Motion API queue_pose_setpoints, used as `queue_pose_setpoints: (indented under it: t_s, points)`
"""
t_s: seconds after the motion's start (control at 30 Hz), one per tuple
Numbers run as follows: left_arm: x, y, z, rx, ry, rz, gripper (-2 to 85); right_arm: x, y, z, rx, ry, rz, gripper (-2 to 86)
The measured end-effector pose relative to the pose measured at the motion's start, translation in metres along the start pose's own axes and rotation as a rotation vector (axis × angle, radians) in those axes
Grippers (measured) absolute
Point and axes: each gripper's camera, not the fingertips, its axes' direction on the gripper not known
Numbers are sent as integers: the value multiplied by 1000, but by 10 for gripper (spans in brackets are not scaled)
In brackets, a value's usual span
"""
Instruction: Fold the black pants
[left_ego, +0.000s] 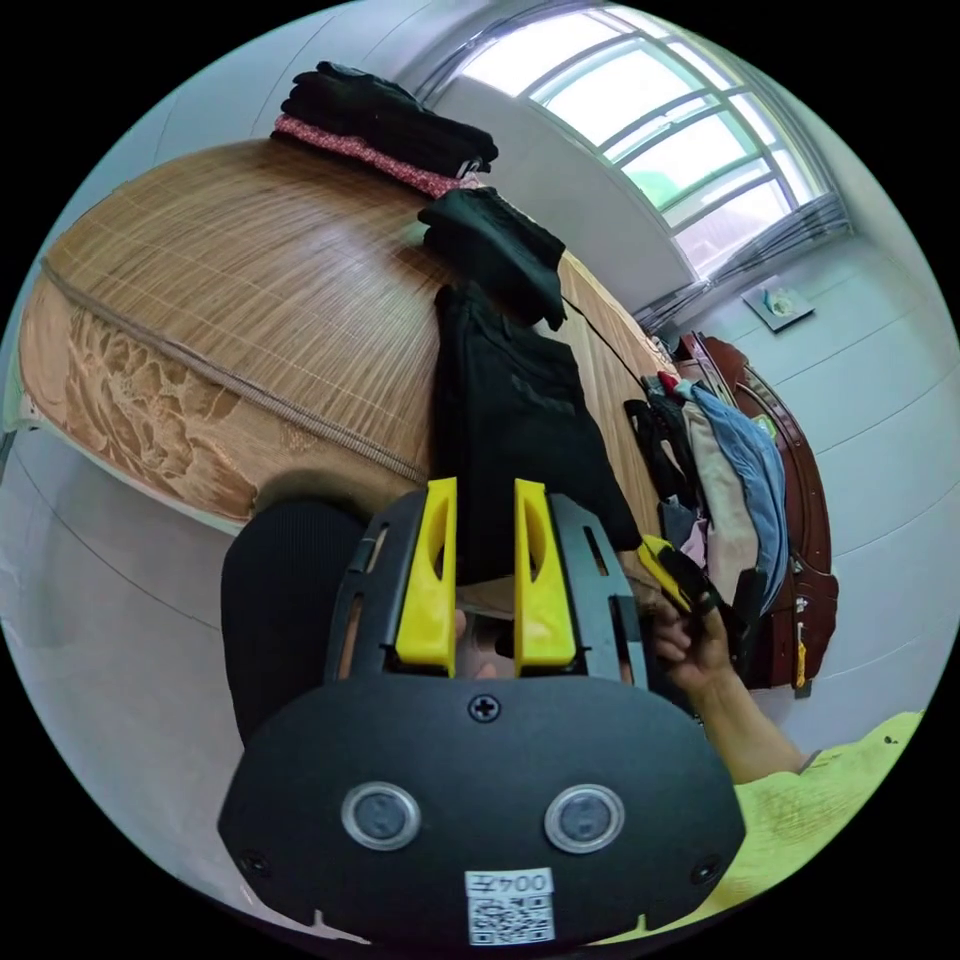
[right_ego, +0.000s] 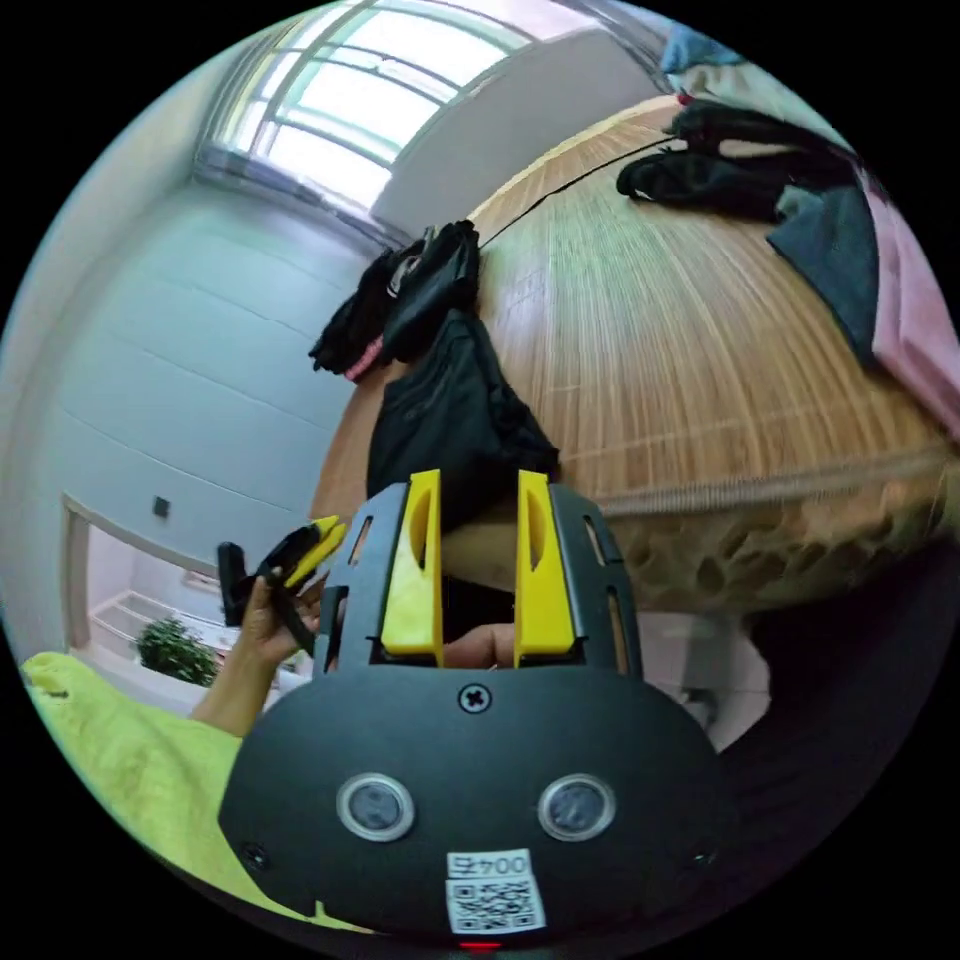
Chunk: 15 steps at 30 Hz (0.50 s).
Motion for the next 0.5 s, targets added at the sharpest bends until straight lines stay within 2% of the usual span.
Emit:
queue_pose_setpoints:
  t_s: [0.07, 0.23, 0.4, 0.5]
  points:
    - [-5, -4, -8, 13, -4, 0, 85, 14, 25, 7, -27, -170, 57, 115]
    - [-29, -11, -24, 29, 28, -52, 88, 14, 44, 72, -201, -351, 105, 141]
    - [-43, -13, -40, 49, 40, -65, 107, 2, 33, 138, -276, -392, 184, 165]
    - [-52, -17, -50, 59, 54, -59, 125, -4, 29, 174, -314, -381, 269, 137]
